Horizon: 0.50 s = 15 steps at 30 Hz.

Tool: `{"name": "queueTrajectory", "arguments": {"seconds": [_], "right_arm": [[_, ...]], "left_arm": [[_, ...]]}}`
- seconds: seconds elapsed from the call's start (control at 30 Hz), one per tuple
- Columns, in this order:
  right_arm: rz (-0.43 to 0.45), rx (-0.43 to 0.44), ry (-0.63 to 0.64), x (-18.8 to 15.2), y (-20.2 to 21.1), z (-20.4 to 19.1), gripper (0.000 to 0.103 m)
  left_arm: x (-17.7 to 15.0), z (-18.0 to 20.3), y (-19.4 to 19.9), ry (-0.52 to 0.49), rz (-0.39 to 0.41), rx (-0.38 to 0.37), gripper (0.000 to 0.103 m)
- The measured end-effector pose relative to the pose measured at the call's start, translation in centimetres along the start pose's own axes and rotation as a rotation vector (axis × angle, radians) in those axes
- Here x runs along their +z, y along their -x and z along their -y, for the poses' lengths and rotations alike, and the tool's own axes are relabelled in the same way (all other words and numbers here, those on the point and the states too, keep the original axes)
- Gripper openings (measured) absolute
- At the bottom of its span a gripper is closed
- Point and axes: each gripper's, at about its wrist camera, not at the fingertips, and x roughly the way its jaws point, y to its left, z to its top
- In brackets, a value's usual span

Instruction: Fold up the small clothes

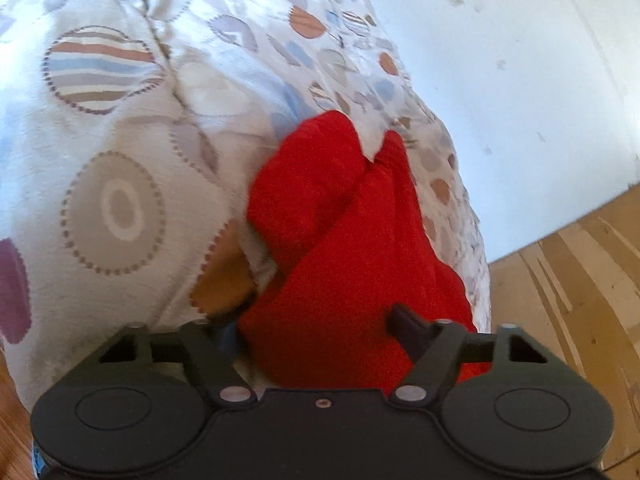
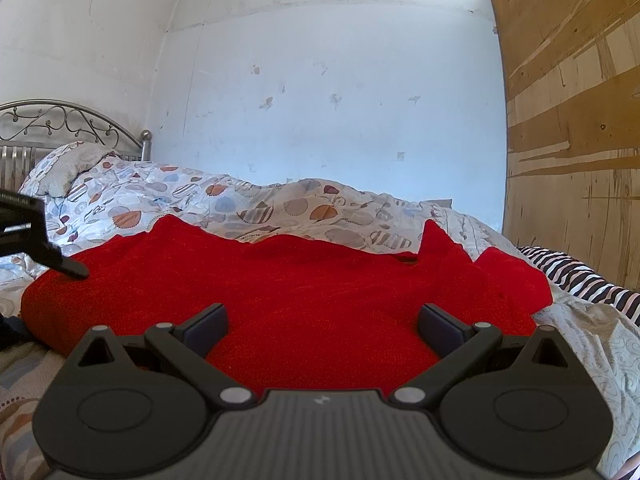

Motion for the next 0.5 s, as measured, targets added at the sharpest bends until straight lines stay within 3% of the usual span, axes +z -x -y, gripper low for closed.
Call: {"name": "queueTrajectory", "arguments": {"seconds": [0.33,0.5], "right_arm": [[-0.005,-0.005,0.008,0.1,0.0,-0.1,0.103],[-0.057,-0.023,0.039,2.4,0.2,-1.0,0.103]], "left_arm": [[0.2,-0.2,0.0,-0.003,0.001,0.004,0.067],[0.2,-0.1,0.3,-0.018,0.003,0.014,0.06]]}}
